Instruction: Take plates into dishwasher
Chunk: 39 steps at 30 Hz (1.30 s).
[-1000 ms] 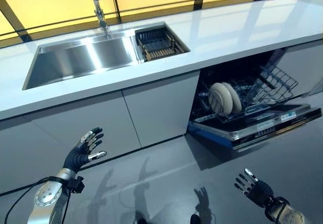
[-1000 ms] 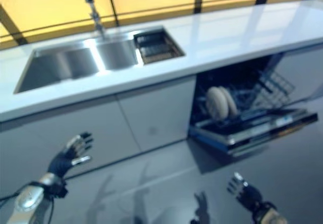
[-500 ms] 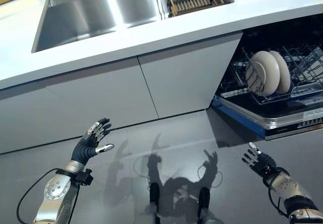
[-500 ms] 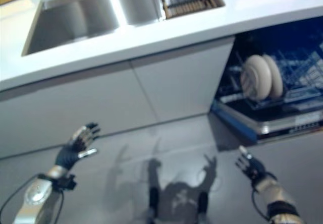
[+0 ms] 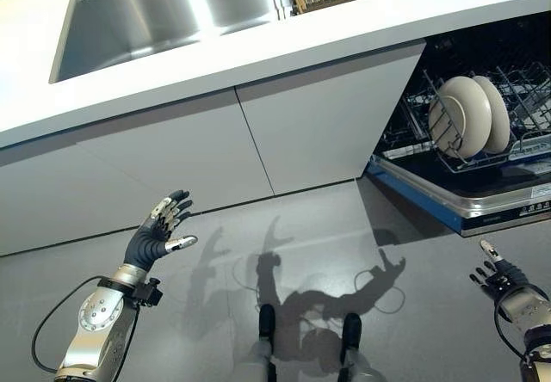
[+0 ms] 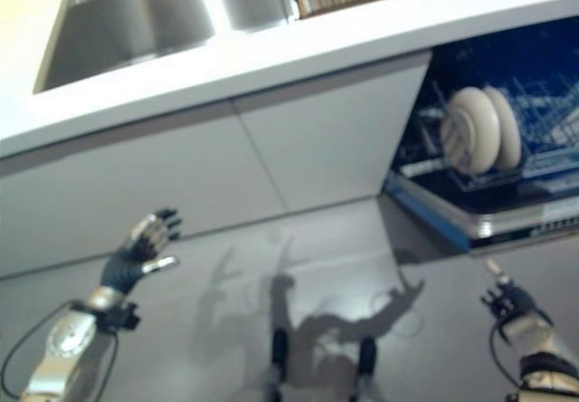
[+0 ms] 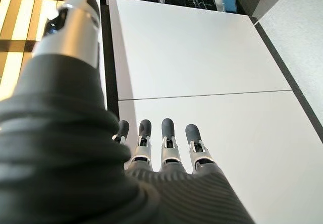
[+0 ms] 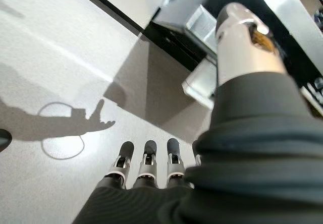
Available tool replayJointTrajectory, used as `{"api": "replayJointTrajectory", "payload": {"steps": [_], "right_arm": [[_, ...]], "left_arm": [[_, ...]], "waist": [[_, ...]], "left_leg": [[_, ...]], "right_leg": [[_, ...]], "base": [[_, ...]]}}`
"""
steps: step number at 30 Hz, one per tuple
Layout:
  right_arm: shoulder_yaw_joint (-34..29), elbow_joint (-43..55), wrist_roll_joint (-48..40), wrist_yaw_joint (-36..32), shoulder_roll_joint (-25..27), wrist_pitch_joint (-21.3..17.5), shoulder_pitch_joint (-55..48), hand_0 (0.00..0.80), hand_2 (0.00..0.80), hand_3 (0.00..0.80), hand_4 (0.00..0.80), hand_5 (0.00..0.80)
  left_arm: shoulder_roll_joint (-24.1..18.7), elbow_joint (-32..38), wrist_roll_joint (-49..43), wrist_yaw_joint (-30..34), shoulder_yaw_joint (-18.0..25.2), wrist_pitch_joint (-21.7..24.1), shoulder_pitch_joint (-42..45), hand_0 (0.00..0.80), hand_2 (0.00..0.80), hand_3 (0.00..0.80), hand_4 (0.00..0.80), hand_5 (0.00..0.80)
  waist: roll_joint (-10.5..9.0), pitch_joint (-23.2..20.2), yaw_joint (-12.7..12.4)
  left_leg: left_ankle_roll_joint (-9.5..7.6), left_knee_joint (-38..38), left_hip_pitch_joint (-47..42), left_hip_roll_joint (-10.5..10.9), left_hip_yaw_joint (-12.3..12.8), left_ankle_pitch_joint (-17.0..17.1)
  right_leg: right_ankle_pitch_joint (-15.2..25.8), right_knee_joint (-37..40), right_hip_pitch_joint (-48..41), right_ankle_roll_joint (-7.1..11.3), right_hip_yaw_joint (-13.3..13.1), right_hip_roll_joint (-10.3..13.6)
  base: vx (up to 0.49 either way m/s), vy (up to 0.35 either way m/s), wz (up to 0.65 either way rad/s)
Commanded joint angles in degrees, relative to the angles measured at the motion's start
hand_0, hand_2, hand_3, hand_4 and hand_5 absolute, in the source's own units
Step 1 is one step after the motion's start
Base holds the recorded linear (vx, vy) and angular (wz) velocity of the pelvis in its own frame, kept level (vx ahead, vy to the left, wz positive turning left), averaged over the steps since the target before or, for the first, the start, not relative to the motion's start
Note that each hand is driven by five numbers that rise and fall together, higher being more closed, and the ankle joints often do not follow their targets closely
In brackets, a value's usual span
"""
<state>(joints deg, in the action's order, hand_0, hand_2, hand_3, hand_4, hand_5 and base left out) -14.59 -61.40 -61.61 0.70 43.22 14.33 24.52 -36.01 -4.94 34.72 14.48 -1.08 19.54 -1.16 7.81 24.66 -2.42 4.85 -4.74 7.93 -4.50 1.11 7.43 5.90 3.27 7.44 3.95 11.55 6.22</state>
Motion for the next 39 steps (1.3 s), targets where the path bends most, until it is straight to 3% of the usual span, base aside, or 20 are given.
{"api": "replayJointTrajectory", "payload": {"steps": [1,7,12,20,33,39], "right_arm": [[0.7,0.2,-3.1,-0.6,3.0,-1.2,1.6,0.000,0.000,0.000,0.000,0.000],[-0.4,2.2,-4.7,-0.7,3.1,-2.9,0.8,0.000,0.000,0.000,0.000,0.000],[-1.4,4.5,-6.4,-3.2,3.6,-6.8,0.8,0.000,0.000,0.000,0.000,0.000],[-0.9,5.5,-7.7,-7.1,5.2,-8.4,3.4,0.000,0.000,0.000,0.000,0.000],[3.4,3.0,-8.8,-12.7,12.6,-9.8,16.2,0.000,0.000,0.000,0.000,0.000],[6.9,4.6,-11.7,-16.3,14.1,-13.0,22.8,0.000,0.000,0.000,0.000,0.000]], "left_arm": [[-1.9,4.5,2.5,-0.8,-0.1,3.5,-1.9,0.000,0.000,0.000,0.000,0.000],[-2.1,4.6,3.1,-1.2,-0.7,3.2,-1.8,0.000,0.000,0.000,0.000,0.000],[-1.9,4.7,3.7,-1.4,-1.2,3.0,-1.0,0.000,0.000,0.000,0.000,0.000],[-1.8,5.6,5.7,-1.7,-1.9,2.2,-0.2,0.000,0.000,0.000,0.000,0.000],[-2.7,8.0,11.0,-2.8,-1.6,1.2,1.9,0.000,0.000,0.000,0.000,0.000],[-3.8,8.7,12.1,-3.6,-1.5,0.8,2.5,0.000,0.000,0.000,0.000,0.000]], "waist": [[-2.79,-0.4,0.0],[-2.34,-0.9,0.8],[-1.45,-1.6,1.1],[0.21,-1.8,1.1],[3.03,-0.9,-0.9],[3.66,-0.1,-1.9]], "left_leg": [[-0.47,1.2,-3.6,-0.5,1.8,-4.3],[-0.44,1.2,-3.8,-0.5,2.4,-4.5],[-0.40,1.3,-3.9,-0.2,2.6,-4.7],[-0.22,1.1,-3.2,0.1,3.0,-4.5],[-0.05,1.4,-0.2,0.5,2.2,-3.8],[-0.08,2.4,2.4,0.0,1.5,-3.1]], "right_leg": [[1.1,-4.9,4.5,1.00,-1.5,2.7],[0.8,-4.9,4.3,0.80,-2.0,2.5],[0.3,-4.9,4.1,0.67,-2.3,2.5],[-0.1,-5.1,5.0,0.68,-2.5,2.9],[-1.8,-7.8,8.3,0.37,-1.7,3.6],[-2.4,-10.5,10.9,0.20,-1.1,3.8]], "base": [[-0.008,-0.010,-0.04],[-0.005,0.009,-0.04],[0.021,0.020,-0.09],[0.012,0.012,-0.03],[0.024,-0.012,-0.02],[0.010,-0.045,-0.01]]}}
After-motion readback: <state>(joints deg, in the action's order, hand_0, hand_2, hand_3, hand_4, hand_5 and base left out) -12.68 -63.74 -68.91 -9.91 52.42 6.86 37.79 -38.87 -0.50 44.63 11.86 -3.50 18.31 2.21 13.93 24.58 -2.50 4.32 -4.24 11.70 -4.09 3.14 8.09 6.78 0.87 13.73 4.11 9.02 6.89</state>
